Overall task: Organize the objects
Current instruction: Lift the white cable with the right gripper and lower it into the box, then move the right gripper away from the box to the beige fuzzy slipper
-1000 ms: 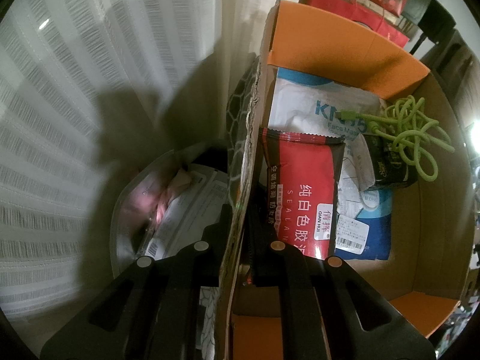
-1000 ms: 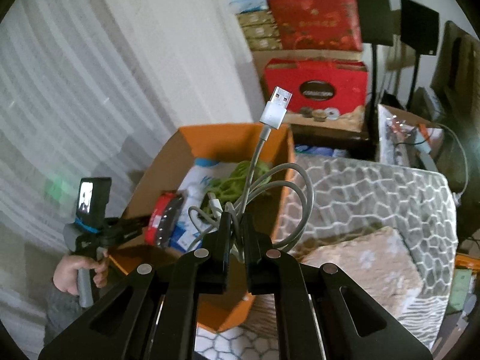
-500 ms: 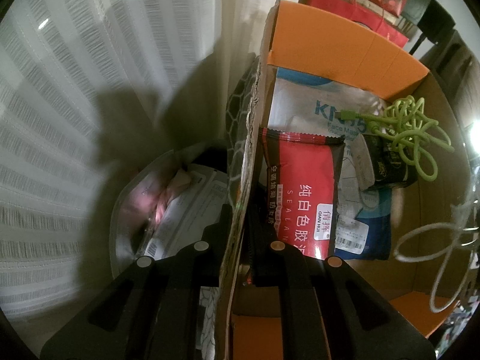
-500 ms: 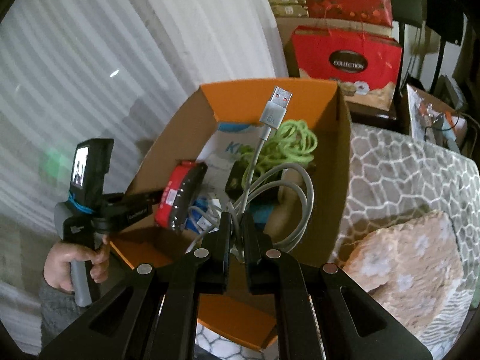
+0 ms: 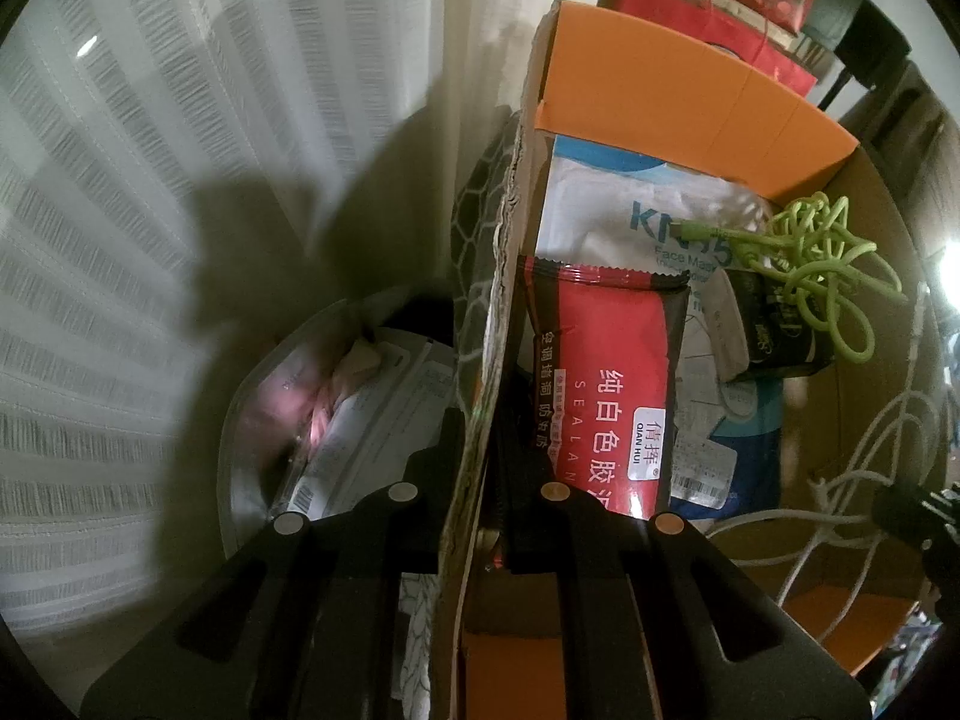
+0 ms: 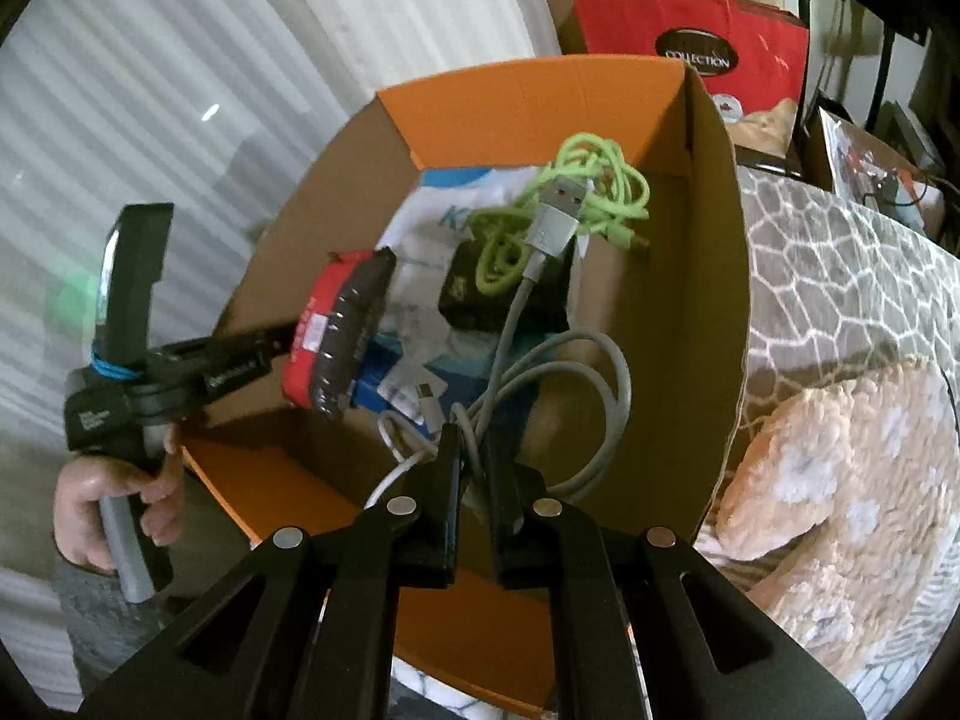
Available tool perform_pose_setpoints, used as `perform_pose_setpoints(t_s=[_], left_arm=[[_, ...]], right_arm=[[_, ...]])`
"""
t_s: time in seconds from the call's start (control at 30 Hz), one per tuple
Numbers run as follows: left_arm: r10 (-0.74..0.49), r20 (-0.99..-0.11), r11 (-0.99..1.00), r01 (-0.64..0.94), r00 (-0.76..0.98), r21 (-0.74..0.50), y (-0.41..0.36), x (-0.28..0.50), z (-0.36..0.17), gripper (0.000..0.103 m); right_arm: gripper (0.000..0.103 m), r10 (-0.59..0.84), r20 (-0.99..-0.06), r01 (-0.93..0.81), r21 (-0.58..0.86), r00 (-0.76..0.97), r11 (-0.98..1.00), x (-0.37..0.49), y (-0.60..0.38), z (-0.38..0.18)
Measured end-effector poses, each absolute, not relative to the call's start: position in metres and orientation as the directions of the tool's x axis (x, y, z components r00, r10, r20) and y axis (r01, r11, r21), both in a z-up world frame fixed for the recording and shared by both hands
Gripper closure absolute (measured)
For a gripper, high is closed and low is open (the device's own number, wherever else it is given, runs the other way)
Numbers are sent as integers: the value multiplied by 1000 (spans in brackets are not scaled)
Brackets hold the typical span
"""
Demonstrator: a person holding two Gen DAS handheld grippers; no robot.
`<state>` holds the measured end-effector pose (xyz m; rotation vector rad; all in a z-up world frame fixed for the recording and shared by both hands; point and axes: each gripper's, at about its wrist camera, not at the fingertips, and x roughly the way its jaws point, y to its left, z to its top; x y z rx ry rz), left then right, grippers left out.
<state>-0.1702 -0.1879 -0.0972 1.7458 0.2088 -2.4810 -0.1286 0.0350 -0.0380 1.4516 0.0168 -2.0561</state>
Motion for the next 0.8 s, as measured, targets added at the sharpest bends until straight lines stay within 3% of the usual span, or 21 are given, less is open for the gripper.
perform_pose_setpoints(t_s=[0.2, 0.33, 0.37, 0.8], left_arm=[[-3, -941, -985, 162, -337, -55, -187, -170, -97, 94], [-4, -942, -985, 162, -337, -53, -185, -170, -97, 94], [-4, -941, -985, 162, -337, -54, -185, -170, -97, 94], [-3, -942, -985, 162, -337, -55, -185, -170, -97, 94]], right_arm=[[92, -441, -874, 499, 295, -205, -815, -127, 32, -38], [65, -424, -874, 516, 257, -237, -817, -125, 35, -30], [64, -419, -873, 517, 246, -249, -820, -124, 37, -27], [64, -411, -846, 497, 208, -341, -842, -131, 70, 4]])
